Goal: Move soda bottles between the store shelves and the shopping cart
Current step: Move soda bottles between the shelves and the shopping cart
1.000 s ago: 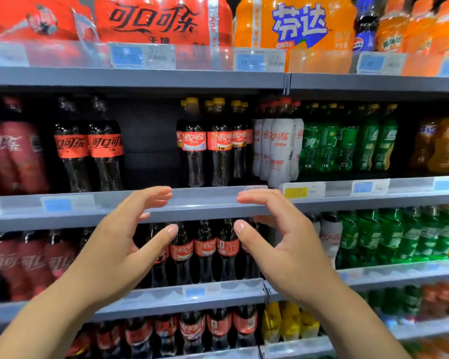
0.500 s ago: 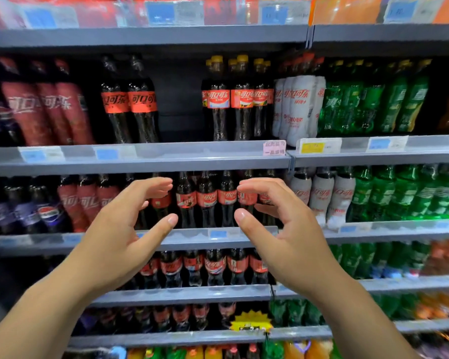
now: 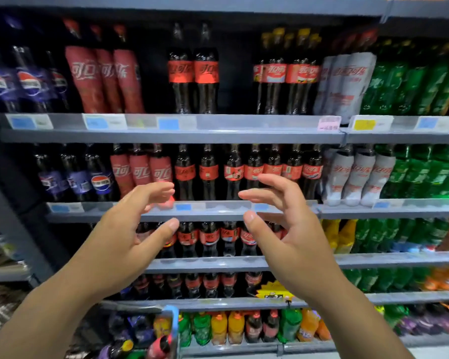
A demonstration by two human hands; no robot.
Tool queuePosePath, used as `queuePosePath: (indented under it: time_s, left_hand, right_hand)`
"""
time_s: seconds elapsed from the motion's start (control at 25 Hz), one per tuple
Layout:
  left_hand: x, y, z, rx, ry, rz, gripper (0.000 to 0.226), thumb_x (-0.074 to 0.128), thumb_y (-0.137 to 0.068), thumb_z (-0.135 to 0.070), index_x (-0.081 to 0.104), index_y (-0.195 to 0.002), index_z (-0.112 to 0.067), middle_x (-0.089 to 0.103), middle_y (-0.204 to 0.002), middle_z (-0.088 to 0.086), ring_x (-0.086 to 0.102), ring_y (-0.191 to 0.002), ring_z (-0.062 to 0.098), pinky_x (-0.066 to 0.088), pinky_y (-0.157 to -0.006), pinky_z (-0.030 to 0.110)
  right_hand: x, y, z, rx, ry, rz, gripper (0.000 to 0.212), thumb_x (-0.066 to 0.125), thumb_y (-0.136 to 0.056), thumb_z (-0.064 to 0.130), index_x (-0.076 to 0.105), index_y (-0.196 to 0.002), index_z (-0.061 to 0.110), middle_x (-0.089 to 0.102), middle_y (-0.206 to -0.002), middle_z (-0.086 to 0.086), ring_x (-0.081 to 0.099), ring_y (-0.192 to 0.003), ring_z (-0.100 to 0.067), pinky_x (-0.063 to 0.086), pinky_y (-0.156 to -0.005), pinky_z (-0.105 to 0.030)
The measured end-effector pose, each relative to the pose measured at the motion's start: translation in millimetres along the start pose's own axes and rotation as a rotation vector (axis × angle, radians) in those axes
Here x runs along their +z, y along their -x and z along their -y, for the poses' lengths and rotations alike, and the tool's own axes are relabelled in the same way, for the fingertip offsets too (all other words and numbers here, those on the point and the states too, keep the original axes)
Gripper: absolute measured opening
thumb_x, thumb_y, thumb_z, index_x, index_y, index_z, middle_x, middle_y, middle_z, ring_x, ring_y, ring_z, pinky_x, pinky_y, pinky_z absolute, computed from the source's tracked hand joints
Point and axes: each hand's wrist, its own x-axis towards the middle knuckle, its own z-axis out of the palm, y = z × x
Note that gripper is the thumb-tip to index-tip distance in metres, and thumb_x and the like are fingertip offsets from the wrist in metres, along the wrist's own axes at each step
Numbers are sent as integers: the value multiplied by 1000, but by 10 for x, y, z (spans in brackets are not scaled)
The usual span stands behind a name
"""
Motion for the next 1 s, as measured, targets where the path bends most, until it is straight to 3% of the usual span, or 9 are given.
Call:
queuePosePath:
  time_s: [0.08, 0.24, 0.32, 0.48, 0.64, 0.72, 0.8, 0.88, 1.0]
  left_hand:
    - [-303, 186, 292, 1, -18, 33, 47, 57, -91, -54, 44, -136, -48, 52, -132, -35, 47, -124, -16, 46, -84, 11]
    - [-804, 554, 952, -57, -5, 46, 47, 56, -94, -55, 44, -138, -49, 53, -134, -32, 50, -129, -4, 49, -94, 28]
    - [-960, 725, 1228, -76, 6, 45, 49, 56, -90, -53, 45, -138, -49, 53, -133, -33, 50, -128, -5, 49, -96, 31]
    - [-1126, 1033, 1621, -118, 35, 89, 45, 54, -92, -59, 43, -136, -56, 51, -134, -36, 49, -127, -9, 49, -90, 25]
    - [-1142, 1204, 1921, -162, 83, 65, 43, 57, -93, -54, 45, -134, -54, 55, -132, -33, 50, -126, -8, 48, -90, 15]
    - [-1065, 1292, 2043, -201, 103, 59, 41, 57, -95, -52, 46, -135, -50, 56, -131, -30, 51, -126, -6, 47, -92, 11]
    - [-944, 1428, 2168, -240, 121, 52, 41, 58, -94, -44, 48, -134, -42, 58, -129, -26, 53, -126, -2, 45, -101, 20]
    - [-814, 1609, 2313, -283, 119, 32, 41, 59, -94, -35, 49, -134, -34, 59, -127, -22, 55, -124, 0, 43, -106, 21]
    - [-585, 1936, 2573, -396, 124, -8, 37, 59, -94, -29, 51, -131, -30, 62, -122, -16, 57, -119, 0, 43, -102, 16]
  right_hand:
    - [413, 71, 116, 17, -23, -26, 32, 56, -96, 46, 45, -125, 41, 67, -120, 27, 69, -97, -9, 54, -78, -26]
    - [1132, 208, 318, 21, -47, -89, 8, 54, -95, 46, 56, -101, 41, 72, -107, 18, 68, -104, -6, 49, -84, -13]
    - [1420, 259, 392, 42, -42, -80, 11, 53, -94, 46, 61, -98, 38, 73, -105, 15, 68, -105, -8, 51, -83, -17]
    - [1905, 367, 459, 77, 9, -35, 20, 52, -94, 44, 66, -98, 31, 68, -110, 18, 64, -112, -8, 54, -81, -24]
    - [2270, 455, 363, 91, 20, 27, 18, 55, -94, 41, 62, -109, 32, 61, -123, 18, 59, -123, -12, 54, -93, -36]
    - [2403, 513, 229, 96, 51, 64, 22, 56, -94, 40, 61, -115, 31, 58, -126, 19, 56, -126, -12, 52, -98, -41]
    - [2528, 604, 37, 113, 65, 95, 25, 58, -95, 39, 59, -118, 31, 57, -127, 18, 56, -127, -12, 51, -100, -43]
    - [2702, 738, -211, 142, 39, 129, 24, 60, -96, 34, 58, -119, 30, 57, -127, 13, 57, -125, -15, 52, -99, -44]
    - [2994, 1017, -573, 166, 16, 149, 27, 64, -94, 24, 58, -120, 23, 58, -126, 5, 58, -122, -14, 52, -98, -42]
